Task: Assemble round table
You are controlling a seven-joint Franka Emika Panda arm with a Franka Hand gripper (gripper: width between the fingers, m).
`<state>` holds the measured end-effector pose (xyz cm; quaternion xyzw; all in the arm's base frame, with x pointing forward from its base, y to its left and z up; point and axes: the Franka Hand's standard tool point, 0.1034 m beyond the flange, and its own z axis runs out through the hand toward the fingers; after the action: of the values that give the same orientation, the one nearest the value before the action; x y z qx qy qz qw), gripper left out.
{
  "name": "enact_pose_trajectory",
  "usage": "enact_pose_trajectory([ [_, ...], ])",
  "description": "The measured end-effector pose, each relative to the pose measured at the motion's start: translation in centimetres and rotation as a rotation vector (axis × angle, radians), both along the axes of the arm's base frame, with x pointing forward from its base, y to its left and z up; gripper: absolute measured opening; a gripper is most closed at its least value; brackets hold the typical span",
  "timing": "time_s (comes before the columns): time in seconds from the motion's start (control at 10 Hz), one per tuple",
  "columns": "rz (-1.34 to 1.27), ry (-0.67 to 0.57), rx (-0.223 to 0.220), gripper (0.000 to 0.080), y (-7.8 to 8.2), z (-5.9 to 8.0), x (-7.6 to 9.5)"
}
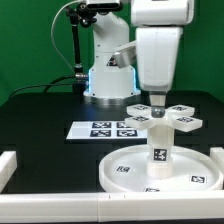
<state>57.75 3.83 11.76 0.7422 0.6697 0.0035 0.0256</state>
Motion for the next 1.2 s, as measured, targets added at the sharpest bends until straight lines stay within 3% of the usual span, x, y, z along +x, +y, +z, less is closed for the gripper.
enact_pose_trajectory([
  [0.3, 0.224, 0.016, -0.045, 0.0649, 0.3, -0.4, -0.4],
  [0.8, 0.102, 0.012, -0.040, 0.0649, 0.0, -0.4, -0.4],
  [1.2, -0.135, 0.002, -0.031, 0.0649, 1.1, -0.4, -0.6],
])
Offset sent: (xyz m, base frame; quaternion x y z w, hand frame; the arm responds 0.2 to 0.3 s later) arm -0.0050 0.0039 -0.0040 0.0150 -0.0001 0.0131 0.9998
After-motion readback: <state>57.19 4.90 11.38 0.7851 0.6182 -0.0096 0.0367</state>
